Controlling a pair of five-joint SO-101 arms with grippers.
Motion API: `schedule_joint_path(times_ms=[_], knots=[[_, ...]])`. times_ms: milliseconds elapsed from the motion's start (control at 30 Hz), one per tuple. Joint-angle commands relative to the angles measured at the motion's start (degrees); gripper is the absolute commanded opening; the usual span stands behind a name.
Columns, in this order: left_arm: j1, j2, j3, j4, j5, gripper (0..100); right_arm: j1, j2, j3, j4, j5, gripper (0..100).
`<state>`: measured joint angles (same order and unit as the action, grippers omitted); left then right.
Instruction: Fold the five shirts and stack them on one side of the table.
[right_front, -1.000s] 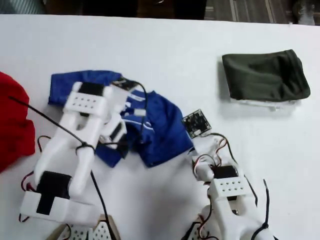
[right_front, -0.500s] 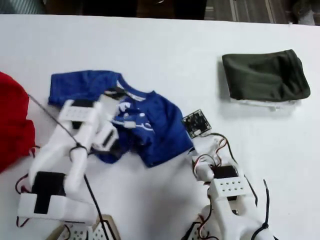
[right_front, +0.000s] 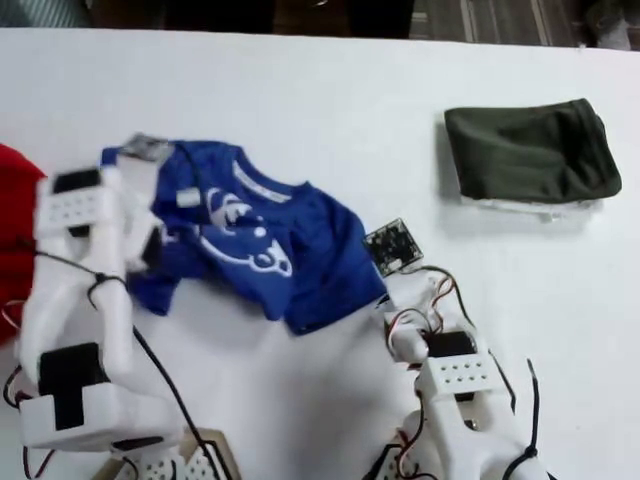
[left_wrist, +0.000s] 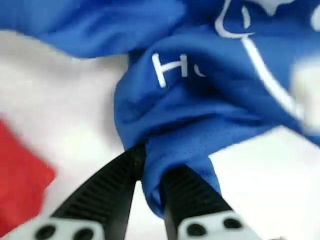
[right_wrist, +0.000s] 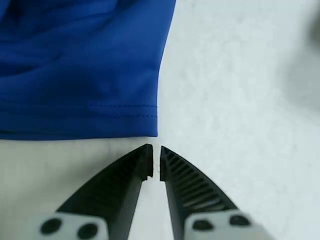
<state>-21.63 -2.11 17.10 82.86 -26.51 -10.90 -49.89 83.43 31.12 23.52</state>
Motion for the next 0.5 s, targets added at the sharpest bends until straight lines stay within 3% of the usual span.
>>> schedule_joint_path(times_ms=[0,167,467], knots=[[-3.52,-3.25,-14.99,13.01,-4.84,2,0.75,-1.54,-0.26,-1.10,-0.44,3.7],[-9.05,-3.08,-25.89,18.73,-11.69,2,0.75,-1.54,-0.26,-1.10,-0.44,3.7],[-16.18,-2.73,-24.22,11.60,-16.18,2,0.75,-1.54,-0.26,-1.10,-0.44,3.7]])
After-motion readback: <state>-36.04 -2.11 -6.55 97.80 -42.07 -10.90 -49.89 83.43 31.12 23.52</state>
